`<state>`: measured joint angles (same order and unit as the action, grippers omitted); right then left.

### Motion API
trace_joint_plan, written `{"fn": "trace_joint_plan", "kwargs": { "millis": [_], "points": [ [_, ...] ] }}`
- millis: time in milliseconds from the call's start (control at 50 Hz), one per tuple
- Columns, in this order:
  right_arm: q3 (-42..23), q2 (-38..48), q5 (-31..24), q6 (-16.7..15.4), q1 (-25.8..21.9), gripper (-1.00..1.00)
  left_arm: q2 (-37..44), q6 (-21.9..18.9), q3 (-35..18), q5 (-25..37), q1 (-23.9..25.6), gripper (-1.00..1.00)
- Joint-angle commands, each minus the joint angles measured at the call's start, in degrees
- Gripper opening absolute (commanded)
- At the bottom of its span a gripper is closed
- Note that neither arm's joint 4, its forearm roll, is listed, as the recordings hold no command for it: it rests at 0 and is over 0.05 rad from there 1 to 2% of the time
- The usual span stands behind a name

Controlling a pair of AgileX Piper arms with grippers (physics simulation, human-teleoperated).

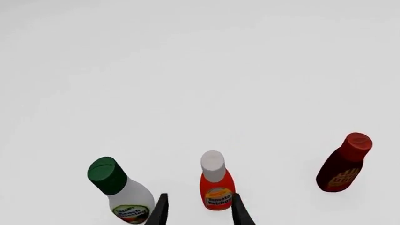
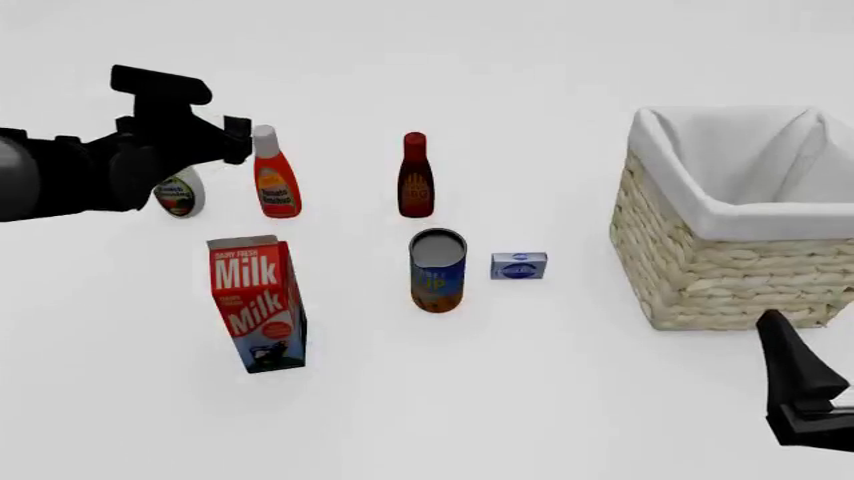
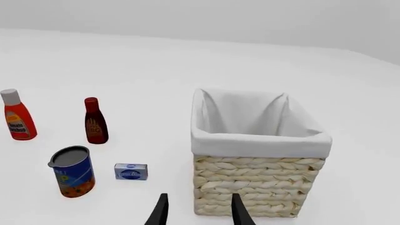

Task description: Pick the ketchup and place it in the basket.

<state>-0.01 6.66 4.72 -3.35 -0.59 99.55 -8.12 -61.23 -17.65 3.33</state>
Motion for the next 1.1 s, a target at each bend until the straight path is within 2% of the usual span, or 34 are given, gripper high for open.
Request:
{"fn": "trace_joint_plan", "kwargs": {
  "millis": [20, 1100],
  "points": [
    [0.0, 1.0, 0.7, -0.1, 0.0, 1.00, 3.6, 0.3, -2.9, 0.2, 0.3, 1.00],
    [0.0, 3.7, 2.4, -0.2, 0.1, 1.00, 15.1, 0.8, -10.5, -1.1, 1.0, 1.00]
  ]
}}
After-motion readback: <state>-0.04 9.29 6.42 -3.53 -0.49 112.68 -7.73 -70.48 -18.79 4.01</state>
